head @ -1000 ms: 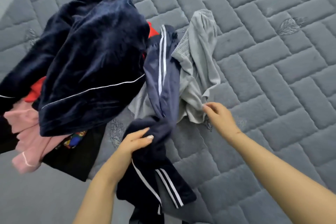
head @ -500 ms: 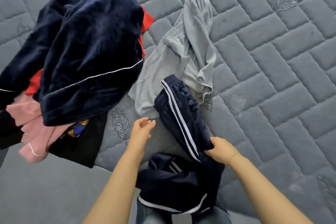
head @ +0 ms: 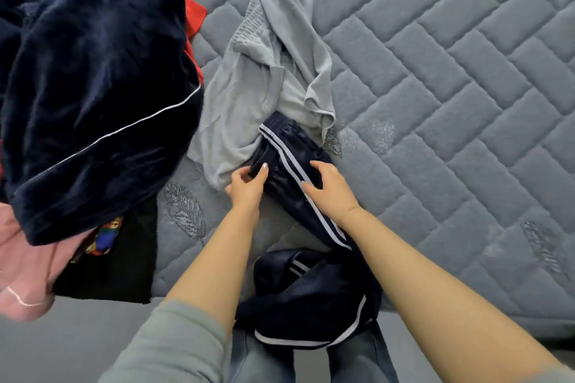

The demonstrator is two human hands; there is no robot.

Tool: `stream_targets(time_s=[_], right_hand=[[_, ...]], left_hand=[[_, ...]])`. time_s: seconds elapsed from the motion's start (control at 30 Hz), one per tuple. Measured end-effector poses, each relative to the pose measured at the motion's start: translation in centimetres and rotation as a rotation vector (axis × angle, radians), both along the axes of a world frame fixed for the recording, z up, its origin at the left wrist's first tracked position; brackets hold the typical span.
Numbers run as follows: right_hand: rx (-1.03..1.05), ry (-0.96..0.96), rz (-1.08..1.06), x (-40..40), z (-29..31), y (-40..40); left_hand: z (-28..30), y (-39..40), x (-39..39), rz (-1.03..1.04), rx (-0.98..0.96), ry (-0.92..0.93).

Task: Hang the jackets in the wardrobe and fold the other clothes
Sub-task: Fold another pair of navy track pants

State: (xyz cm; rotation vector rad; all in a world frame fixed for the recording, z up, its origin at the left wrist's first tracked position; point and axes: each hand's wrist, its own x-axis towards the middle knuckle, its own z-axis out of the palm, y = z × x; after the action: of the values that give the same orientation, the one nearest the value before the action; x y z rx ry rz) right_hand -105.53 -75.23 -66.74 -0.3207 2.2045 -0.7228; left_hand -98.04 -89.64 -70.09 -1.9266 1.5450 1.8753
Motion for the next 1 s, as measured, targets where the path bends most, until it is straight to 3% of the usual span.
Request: stream_targets(time_s=[0.1, 0.2, 0.3, 0.4, 0.5, 0.57, 0.67, 0.8, 0.87, 1.0], right_hand=[[0.172, 0.051, 0.020, -0.7, -1.6, -2.7], [0.209, 0.229, 0.057, -0.6, -2.3, -4.0], [-0.054, 0.043, -0.326, -0.5, -0.9, -2.9], [-0.373, -0.259, -0.832, -0.3, 2.2, -0.5], [-0.667, -0.445, -1.098, -0.3, 4.2, 2.0], [-0.785, -0.507, -1.164, -0.7, 5.1, 3.0], [-0.860, -0.518, -1.213, -2.1, 6.1, 4.9], [-0.892, -0.482, -1.235, -4.9, 6.7, 10.2], [-0.896, -0.449, -1.199, -6.8, 7.2, 13.9], [-0.960, -0.395, -1.175, -12.7, 8.6, 22.2]], left_hand=[[-0.5, -1.0, 0.3, -0.059, 0.235, 0.186], [-0.4, -1.7, 1.7, -0.064, 0.240, 0.354], [0.5, -2.3, 4.2, -0.050, 0.180, 0.384], [1.9, -2.9, 6.2, 0.111, 0.297, 0.453], [4.7, -3.4, 7.7, 0.039, 0.524, 0.550], [6.6, -3.0, 8.2, -0.055, 0.563, 0.533], [8.8, -1.5, 6.5, -0.115, 0.388, 0.463], [13.2, 1.1, -0.2, -0.197, -0.194, 0.420], [16.2, 2.8, -5.3, -0.294, -0.393, 0.455], [19.3, 8.8, -17.9, -0.461, -0.542, 0.531]])
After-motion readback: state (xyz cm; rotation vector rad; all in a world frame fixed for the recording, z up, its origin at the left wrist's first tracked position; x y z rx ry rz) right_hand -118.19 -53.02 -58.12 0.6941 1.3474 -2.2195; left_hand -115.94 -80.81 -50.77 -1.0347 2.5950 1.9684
